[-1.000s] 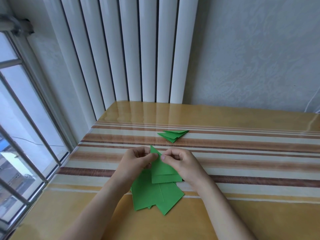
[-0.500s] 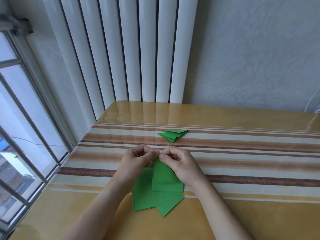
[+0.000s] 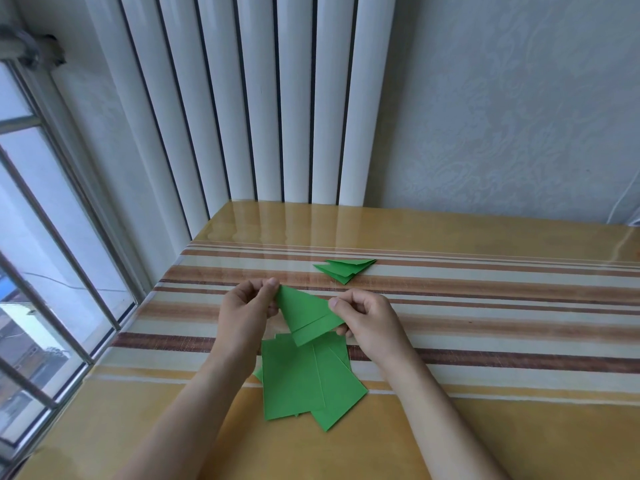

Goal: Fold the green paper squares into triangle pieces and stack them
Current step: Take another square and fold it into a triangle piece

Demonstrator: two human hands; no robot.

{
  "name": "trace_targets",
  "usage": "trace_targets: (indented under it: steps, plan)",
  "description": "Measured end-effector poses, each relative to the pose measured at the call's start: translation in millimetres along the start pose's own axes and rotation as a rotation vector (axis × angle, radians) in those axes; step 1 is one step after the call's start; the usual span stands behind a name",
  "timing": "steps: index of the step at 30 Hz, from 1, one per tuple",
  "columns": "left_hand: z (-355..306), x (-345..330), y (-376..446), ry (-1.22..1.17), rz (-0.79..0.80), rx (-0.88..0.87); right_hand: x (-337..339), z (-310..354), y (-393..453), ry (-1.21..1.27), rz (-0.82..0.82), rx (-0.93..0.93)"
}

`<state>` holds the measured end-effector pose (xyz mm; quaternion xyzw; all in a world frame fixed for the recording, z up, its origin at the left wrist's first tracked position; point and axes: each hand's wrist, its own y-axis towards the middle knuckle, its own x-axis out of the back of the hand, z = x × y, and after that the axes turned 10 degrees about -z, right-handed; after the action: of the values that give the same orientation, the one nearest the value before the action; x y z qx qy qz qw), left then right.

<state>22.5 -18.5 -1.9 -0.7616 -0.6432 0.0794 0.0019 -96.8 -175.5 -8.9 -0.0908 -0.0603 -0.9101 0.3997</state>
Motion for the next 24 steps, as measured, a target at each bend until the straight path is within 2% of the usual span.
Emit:
trace_targets:
  steps: [4,7,11,15,18,24]
  plan:
    - [0,-3,-1,0.103,0.099,0.047,4,1,1,0.086,-0.056,-0.006]
    - [-1,-2,-5,0.175,0.177,-0.015,4,3,0,0.156,-0.048,-0.042]
    - [-2,0,-9,0.271,0.382,-0.084,5,4,2,0.315,-0.131,-0.142]
    - [-1,-3,-13,0.384,0.544,-0.167,5,6,1,0.398,-0.138,-0.168]
    - [0,-3,-14,0.365,0.562,-0.147,3,3,1,0.370,-0.120,-0.162]
    - [1,-3,-9,0.228,0.391,-0.038,0,1,1,0.351,0.050,-0.180]
